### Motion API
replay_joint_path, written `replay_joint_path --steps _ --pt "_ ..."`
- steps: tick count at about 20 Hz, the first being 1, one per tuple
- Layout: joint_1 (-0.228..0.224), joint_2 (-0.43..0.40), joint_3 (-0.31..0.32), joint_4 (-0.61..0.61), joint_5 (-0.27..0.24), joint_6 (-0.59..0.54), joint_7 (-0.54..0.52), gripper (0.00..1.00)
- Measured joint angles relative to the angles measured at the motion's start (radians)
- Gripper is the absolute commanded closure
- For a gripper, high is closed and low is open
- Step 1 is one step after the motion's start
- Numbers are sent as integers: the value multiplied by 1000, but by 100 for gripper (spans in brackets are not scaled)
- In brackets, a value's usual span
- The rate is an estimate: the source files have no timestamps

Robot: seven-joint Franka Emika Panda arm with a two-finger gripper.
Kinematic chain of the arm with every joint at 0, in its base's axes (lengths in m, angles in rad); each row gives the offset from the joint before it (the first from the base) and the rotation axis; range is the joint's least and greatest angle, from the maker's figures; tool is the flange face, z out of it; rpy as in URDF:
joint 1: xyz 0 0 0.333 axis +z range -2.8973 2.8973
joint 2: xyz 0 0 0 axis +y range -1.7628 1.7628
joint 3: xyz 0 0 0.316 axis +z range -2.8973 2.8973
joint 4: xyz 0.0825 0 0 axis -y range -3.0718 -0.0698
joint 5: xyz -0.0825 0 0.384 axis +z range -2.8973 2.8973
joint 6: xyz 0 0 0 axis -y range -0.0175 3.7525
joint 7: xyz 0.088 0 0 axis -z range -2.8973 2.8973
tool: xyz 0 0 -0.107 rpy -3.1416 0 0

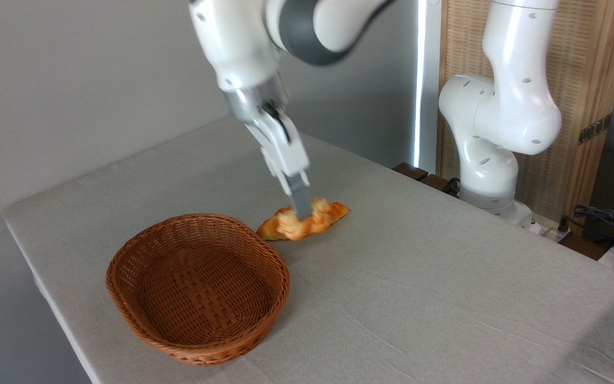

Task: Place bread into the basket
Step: 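Lift the bun and carry it over the wicker basket, then lower the bun into the basket and open the gripper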

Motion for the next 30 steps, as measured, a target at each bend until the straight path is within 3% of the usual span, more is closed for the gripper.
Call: replay_joint_path --steps 3,6,9,12,15,19,21,24,30 --pt "1 47 0 123 2 -18 0 96" --pt "4 97 16 236 4 -4 0 81" --pt "8 143 34 302 5 72 1 73" --pt "12 170 37 314 23 130 3 67" --pt "14 194 52 315 77 151 3 67" --pt "15 219 65 316 119 195 3 52" --pt "15 225 72 316 123 203 3 48" --pt "16 230 73 316 123 204 3 33" --pt "16 231 73 316 123 206 3 25"
